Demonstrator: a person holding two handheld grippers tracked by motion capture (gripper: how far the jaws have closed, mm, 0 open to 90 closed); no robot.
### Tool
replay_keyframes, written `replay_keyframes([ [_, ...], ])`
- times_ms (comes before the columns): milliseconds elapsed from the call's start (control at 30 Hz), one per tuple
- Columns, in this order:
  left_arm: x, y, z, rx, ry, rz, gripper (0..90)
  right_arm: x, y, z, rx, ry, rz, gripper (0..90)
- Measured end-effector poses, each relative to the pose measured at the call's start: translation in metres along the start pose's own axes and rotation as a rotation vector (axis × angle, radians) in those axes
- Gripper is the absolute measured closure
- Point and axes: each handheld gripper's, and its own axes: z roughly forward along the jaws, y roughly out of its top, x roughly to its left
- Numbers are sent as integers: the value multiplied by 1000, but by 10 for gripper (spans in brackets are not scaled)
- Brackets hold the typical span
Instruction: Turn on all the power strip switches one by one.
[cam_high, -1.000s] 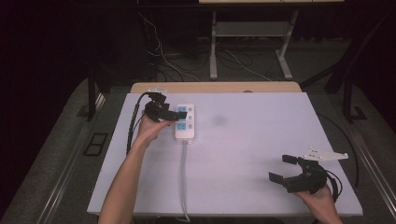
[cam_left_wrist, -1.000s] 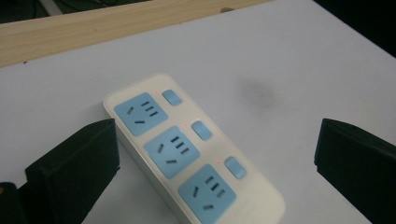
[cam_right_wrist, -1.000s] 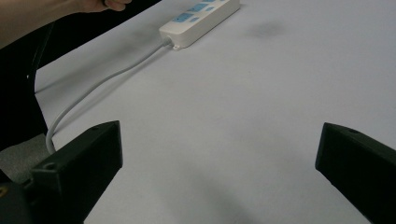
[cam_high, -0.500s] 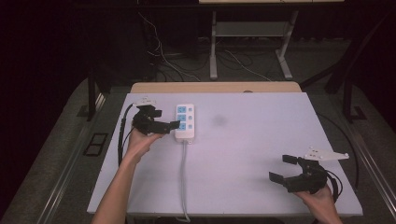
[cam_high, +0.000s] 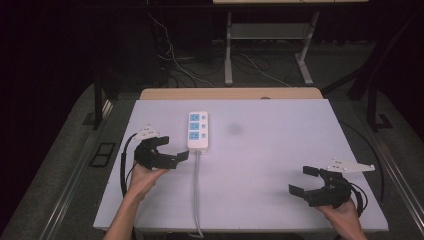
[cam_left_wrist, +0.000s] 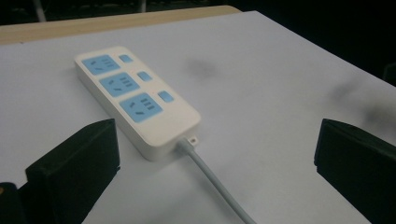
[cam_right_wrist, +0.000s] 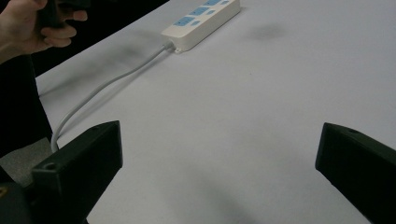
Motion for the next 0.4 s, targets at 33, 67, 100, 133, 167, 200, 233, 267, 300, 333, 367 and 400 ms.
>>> replay_keyframes([
  [33,-3,-4,-1,-3,-7,-2,0,0,0,0,0,0,0,4],
  [67,-6,-7,-2,-1,-14,1,0,0,0,0,1,0,-1,5],
  [100,-9,-10,-3,0,-16,7,0,0,0,0,2,0,-1,4],
  [133,-13,-13,-4,2,-21,14,0,0,0,0,3,0,-1,5],
  [167,-15,-16,-5,-1,-22,15,0,0,0,0,4,0,-2,5],
  [200,-18,-18,-6,-4,-25,21,0,1,-1,1,6,0,-1,4],
  [233,-21,-20,-7,-5,-31,22,0,1,-1,1,7,1,0,5],
  [267,-24,-23,-8,-10,-33,27,0,1,-1,1,8,2,0,5],
  [300,-26,-24,-9,-10,-36,26,0,1,-1,1,10,3,0,5],
  [333,-28,-26,-10,-14,-40,23,0,1,-1,1,11,3,1,4],
  [367,-30,-27,-11,-17,-43,23,0,1,-1,2,12,4,0,4],
  [400,-31,-29,-12,-17,-47,21,0,1,-1,2,13,4,1,4],
])
